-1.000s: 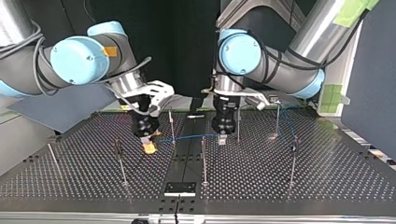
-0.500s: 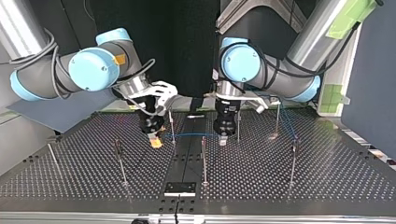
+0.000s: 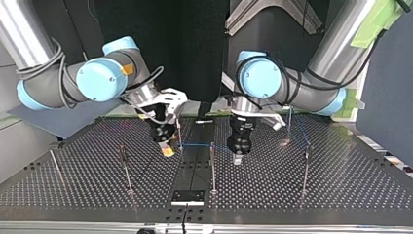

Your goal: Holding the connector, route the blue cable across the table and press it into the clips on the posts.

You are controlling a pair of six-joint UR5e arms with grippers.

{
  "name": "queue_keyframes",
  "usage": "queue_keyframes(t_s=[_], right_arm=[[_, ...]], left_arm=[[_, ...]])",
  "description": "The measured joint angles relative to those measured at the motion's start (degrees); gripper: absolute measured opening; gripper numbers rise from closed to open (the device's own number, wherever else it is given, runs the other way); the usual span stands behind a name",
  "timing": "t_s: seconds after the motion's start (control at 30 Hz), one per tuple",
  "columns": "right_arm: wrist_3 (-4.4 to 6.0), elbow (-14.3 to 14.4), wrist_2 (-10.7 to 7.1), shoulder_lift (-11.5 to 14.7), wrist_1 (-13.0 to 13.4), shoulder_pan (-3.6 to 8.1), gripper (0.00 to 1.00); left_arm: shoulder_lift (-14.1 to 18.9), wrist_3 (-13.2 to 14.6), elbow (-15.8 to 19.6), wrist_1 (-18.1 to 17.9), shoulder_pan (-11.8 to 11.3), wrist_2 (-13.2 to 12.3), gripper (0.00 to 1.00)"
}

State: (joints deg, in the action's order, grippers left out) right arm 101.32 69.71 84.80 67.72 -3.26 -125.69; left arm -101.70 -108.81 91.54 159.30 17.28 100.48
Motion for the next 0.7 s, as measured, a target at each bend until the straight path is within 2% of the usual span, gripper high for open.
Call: queue_keyframes(t_s=[0.3, 0.5, 0.7], right_arm=[[0.81, -1.6, -0.38, -0.6, -0.1, 1.86, 0.00], [0.91, -1.6, -0.65, -1.2, 0.0, 3.45, 0.00], [0.92, -1.6, -1.18, -1.9, 0.1, 4.80, 0.00]], left_arm=[[-4.2, 0.9, -3.2, 0.7, -0.8, -0.7, 0.01], [-6.9, 0.6, -5.5, 0.6, -1.8, -1.5, 0.01], [-9.2, 0.5, -7.1, 2.0, -2.9, -1.8, 0.01]])
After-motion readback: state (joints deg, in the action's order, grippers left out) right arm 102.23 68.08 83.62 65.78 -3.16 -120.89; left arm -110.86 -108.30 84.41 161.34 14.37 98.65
